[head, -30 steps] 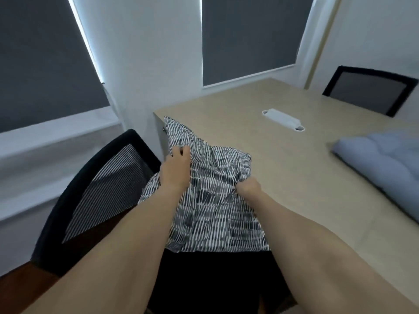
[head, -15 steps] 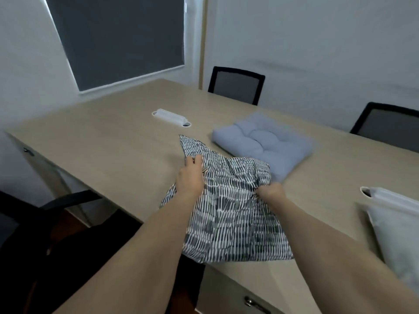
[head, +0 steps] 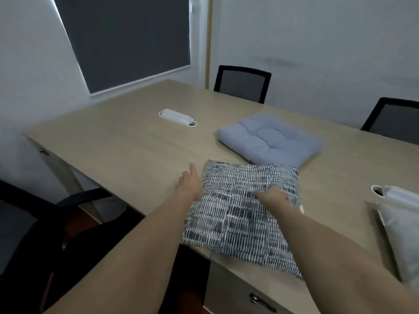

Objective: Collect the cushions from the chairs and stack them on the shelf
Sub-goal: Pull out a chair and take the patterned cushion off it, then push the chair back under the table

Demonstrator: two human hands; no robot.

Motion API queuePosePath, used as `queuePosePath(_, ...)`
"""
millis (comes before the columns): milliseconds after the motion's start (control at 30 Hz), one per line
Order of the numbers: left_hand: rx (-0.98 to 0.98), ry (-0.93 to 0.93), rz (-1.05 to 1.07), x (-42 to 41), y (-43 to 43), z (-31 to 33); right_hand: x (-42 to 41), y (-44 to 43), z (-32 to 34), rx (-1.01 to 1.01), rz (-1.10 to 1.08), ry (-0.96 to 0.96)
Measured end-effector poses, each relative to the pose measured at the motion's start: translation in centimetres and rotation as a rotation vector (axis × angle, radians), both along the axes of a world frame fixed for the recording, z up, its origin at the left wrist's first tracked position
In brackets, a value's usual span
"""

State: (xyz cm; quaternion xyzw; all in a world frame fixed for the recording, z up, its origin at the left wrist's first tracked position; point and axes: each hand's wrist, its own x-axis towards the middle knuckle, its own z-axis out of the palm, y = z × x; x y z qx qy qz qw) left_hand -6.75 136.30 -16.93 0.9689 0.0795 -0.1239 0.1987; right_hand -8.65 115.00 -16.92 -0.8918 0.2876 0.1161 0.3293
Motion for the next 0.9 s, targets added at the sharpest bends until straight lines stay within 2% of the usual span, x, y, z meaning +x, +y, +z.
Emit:
queuePosePath(300,0.114,-0.051,0.198,-6.6,19.9,6.0,-3.3,17.1,2.8,0.046,0.327,0.006)
queuePosePath(533,0.254,-0.016,0.409,-15.4,36.8,8.4,-8.2,31.5,1.6,0.092,0.625,0.007)
queuePosePath(567,0.289,-0.002,0.497,-18.6,40.6,8.5,-9.7,35.6,1.2,0.128,0.695,0.025)
queuePosePath(700,0.311,0.015,0.657,-24.8,47.9,8.6,-13.4,43.9,0.4,0.282,0.821,0.153)
queuePosePath(800,0.311,0.101,0.683,-28.6,50.6,8.1,-16.9,49.3,-0.3,0.330,0.945,0.195)
queuePosePath(900,0.260,0.151,0.657,-31.8,51.9,6.9,-20.5,53.6,-1.1,0.314,1.174,0.242)
